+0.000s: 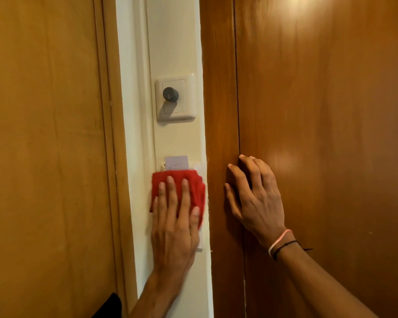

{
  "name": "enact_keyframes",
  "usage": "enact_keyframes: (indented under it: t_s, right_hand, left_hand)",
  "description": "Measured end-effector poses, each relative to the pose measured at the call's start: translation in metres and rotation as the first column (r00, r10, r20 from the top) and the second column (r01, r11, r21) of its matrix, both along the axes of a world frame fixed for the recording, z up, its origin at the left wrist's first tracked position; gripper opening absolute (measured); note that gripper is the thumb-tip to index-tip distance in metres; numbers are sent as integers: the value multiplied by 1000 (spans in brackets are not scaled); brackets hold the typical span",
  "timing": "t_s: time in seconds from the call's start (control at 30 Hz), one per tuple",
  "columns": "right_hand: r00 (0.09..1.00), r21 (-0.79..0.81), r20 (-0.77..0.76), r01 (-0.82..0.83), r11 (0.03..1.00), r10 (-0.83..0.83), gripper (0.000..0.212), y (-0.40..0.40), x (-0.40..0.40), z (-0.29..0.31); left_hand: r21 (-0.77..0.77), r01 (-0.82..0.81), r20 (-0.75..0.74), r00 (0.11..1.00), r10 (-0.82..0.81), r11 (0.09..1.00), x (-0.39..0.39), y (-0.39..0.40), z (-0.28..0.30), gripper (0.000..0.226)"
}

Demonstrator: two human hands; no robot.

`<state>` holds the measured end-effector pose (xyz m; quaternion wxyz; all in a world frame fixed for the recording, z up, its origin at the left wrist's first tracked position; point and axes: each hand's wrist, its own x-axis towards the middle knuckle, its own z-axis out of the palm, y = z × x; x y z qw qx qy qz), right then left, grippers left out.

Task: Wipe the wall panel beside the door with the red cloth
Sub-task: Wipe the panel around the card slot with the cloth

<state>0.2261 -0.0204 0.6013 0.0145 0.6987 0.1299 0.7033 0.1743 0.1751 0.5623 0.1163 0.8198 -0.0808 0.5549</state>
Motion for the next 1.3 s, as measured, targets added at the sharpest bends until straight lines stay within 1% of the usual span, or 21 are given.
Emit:
enact_keyframes:
  t_s: [0.07,0.1,0.2,0.23,0.33,0.43,0.53,0.57,0.63,0.67,0.7,0.77,0.8,0.9,0.93,1.03,1.07,1.13,1.17,1.27,1.3]
  right_hand:
    - [1000,2,7,0,1000,0,48,1,0,0]
    - [1000,0,7,-2,1000,2,47,1,-1,0]
    - [1000,-3,5,-3,1000,3,47,0,-1,1]
    - [1000,-6,5,-4,1000,4,47,0,-1,0]
    - [1000,-6,6,-6,1000,6,47,-1,-1,0]
    - [1000,-7,14,9,1000,-9,48,1,1,0]
    - [1000,2,20,5,1000,-5,47,1,0,1]
    - [1000,3,21,3,1000,-3,47,2,-1,1]
    - [1000,0,20,5,1000,-5,47,2,-2,1]
    - [1000,0,15,7,1000,-7,47,2,-3,1]
    - [1000,-1,11,7,1000,-7,47,2,-3,2]
    - [1000,2,5,7,1000,-7,46,2,-4,1]
    - [1000,5,5,12,1000,-12,47,2,-3,1]
    - [1000,0,8,24,1000,-24,47,2,-3,2]
    - [1000,1,5,22,1000,-22,47,2,-3,1]
    - [1000,2,1,19,1000,-19,46,2,-3,1]
    - [1000,1,-5,20,1000,-20,47,1,-3,1]
    - [1000,-8,-10,15,1000,-15,47,1,-3,1]
    - [1000,-11,-7,16,1000,-16,47,0,-2,1]
    - [1000,-22,4,29,999,-29,51,-1,0,0]
    - [999,-27,0,47,999,-47,54,-1,1,0]
  left_hand:
    - [190,-7,16,1000,4,982,2,-2,-13,56]
    - [189,-2,20,1000,-2,982,4,-1,-14,55]
    - [-64,7,14,1000,-6,998,3,-14,-4,54]
    - [-80,10,20,1000,-9,997,3,-19,-5,54]
    - [40,10,41,999,-12,999,10,-10,-11,55]
    - [-75,-11,47,999,14,997,15,7,-7,57]
    - [162,-5,91,996,-10,987,13,4,-13,54]
    - [134,18,94,995,-31,991,14,5,-11,53]
    - [-118,50,80,996,-41,992,12,2,1,54]
    - [-191,37,71,997,-24,981,12,-2,4,55]
    - [-172,20,69,998,-9,985,12,-5,2,56]
    - [47,8,96,995,-13,999,13,-3,-8,54]
    - [97,7,100,995,-17,995,15,4,-9,54]
    - [-124,17,86,996,-6,992,14,13,1,57]
    - [-108,13,86,996,-3,994,12,10,0,56]
    - [165,14,107,994,-32,986,14,8,-7,55]
    - [122,23,97,995,-35,992,14,7,-6,55]
    - [-77,18,65,998,-13,997,10,-1,-2,55]
    - [-106,11,54,999,-5,994,10,-7,-3,55]
    - [99,-14,62,998,7,995,12,-7,-11,54]
    - [81,-16,64,998,11,997,14,-2,-10,54]
